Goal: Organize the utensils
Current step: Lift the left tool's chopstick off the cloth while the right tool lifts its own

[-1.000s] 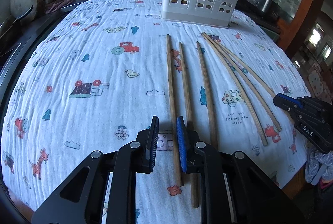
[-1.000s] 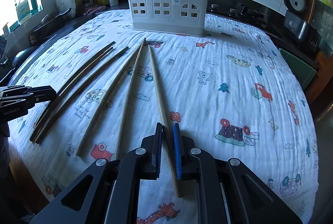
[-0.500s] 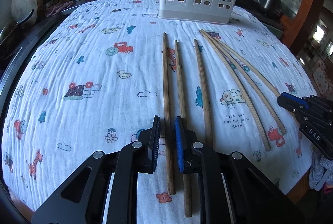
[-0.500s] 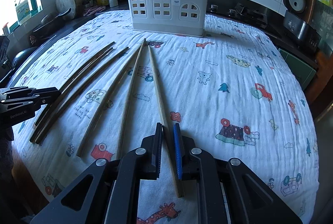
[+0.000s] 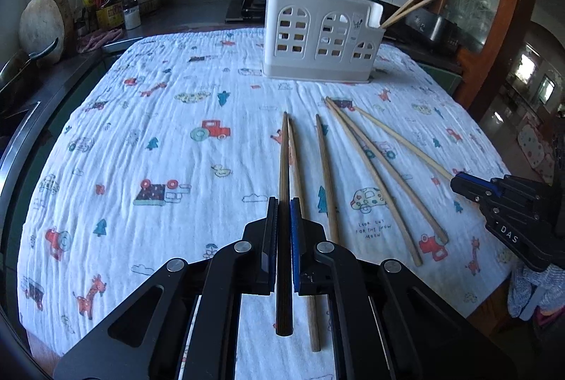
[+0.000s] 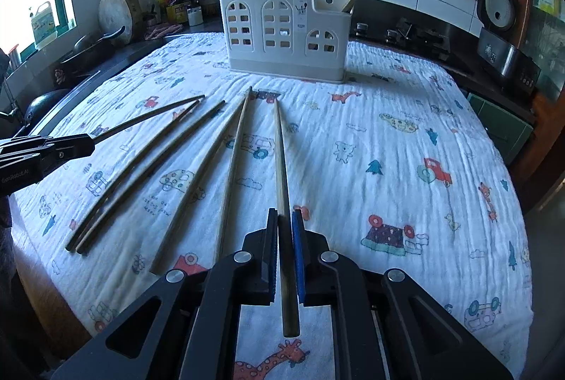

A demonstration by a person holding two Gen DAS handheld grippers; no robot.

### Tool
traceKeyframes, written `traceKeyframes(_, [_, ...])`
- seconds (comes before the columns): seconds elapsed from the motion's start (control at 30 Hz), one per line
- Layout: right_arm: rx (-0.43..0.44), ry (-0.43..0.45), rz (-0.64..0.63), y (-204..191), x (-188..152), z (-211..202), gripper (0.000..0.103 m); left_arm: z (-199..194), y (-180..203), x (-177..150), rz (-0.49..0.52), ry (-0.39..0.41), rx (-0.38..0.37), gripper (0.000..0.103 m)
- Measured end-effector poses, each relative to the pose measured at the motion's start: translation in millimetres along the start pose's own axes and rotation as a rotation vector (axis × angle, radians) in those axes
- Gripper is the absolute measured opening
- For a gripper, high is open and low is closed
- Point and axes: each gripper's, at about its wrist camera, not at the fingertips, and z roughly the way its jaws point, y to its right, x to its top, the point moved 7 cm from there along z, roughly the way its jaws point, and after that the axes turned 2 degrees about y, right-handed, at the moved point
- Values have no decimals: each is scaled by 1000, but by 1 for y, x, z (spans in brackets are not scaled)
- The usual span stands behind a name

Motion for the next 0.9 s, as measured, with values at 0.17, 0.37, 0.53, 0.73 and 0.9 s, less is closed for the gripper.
traceKeyframes(0.17, [0, 80, -13, -4, 27, -25, 7, -25, -2, 22, 8, 81, -28, 5])
traceKeyframes(0.37, [20, 151, -29, -12, 65, -46, 7, -40, -6, 44, -11, 130, -76, 5])
traceKeyframes(0.53, [27, 157, -47, -16, 88, -46, 7, -40, -11, 55, -12, 136, -79, 5])
traceKeyframes(0.73, [46, 161, -44, -8, 127, -50, 7, -41, -12, 80, 15, 143, -86, 5])
traceKeyframes(0.9, [51, 163, -15, 9, 169, -59, 7, -37, -12, 104, 36, 141, -85, 5])
